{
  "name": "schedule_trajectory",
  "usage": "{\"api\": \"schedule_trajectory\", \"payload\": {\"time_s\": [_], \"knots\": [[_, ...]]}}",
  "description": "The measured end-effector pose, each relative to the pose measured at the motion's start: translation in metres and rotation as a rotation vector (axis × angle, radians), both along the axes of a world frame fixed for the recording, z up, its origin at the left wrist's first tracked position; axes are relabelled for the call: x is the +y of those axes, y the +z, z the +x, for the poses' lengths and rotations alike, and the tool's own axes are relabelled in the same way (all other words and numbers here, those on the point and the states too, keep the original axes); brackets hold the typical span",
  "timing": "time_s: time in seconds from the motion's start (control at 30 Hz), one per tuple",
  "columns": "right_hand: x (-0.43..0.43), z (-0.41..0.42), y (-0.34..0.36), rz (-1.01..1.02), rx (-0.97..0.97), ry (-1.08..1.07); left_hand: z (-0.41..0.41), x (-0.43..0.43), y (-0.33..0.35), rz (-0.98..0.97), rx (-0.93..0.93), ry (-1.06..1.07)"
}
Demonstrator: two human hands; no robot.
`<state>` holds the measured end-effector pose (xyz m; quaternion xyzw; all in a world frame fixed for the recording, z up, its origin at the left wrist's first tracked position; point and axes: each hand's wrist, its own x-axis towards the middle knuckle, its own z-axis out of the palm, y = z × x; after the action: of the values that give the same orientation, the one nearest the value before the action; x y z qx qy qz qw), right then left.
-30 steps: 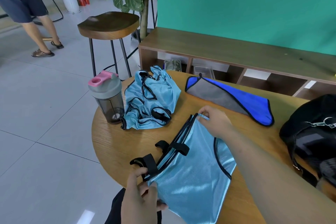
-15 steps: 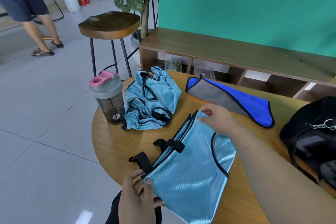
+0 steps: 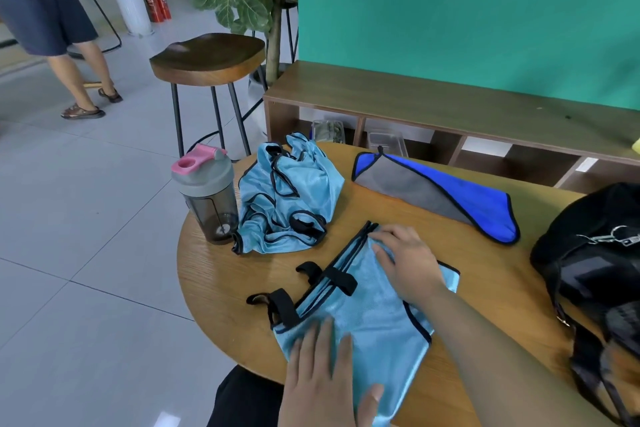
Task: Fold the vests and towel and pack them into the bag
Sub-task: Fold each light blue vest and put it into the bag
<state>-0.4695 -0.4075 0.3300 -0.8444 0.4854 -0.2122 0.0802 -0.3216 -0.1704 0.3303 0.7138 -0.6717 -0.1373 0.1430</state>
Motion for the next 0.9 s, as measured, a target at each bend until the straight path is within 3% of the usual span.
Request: {"api": "schedule_trajectory", "payload": {"time_s": [0.27, 0.5, 0.57, 0.7, 0.8, 0.9], "knots": [[0.058, -0.06, -0.003, 0.083, 0.068, -0.54, 0.034, -0.058, 0.049, 0.059, 0.018, -0.052], [0.135, -0.078, 0.001, 0.075, 0.276, -0.79, -0.009, -0.086, 0.046, 0.013, -0.234, -0.073], [0.143, -0.082, 0.006, 0.005, 0.309, -0.706, -0.016, -0.081, 0.031, -0.019, -0.241, -0.084], [0.141, -0.095, 0.014, -0.103, 0.41, -0.258, -0.016, -0.078, 0.018, 0.014, -0.282, -0.135], [0.132, -0.098, 0.019, 0.056, 0.408, -0.217, -0.007, -0.081, 0.019, 0.033, -0.359, -0.258], [0.127, -0.101, 0.019, 0.108, 0.376, -0.223, 0.014, -0.083, 0.015, 0.054, -0.31, -0.264]]}}
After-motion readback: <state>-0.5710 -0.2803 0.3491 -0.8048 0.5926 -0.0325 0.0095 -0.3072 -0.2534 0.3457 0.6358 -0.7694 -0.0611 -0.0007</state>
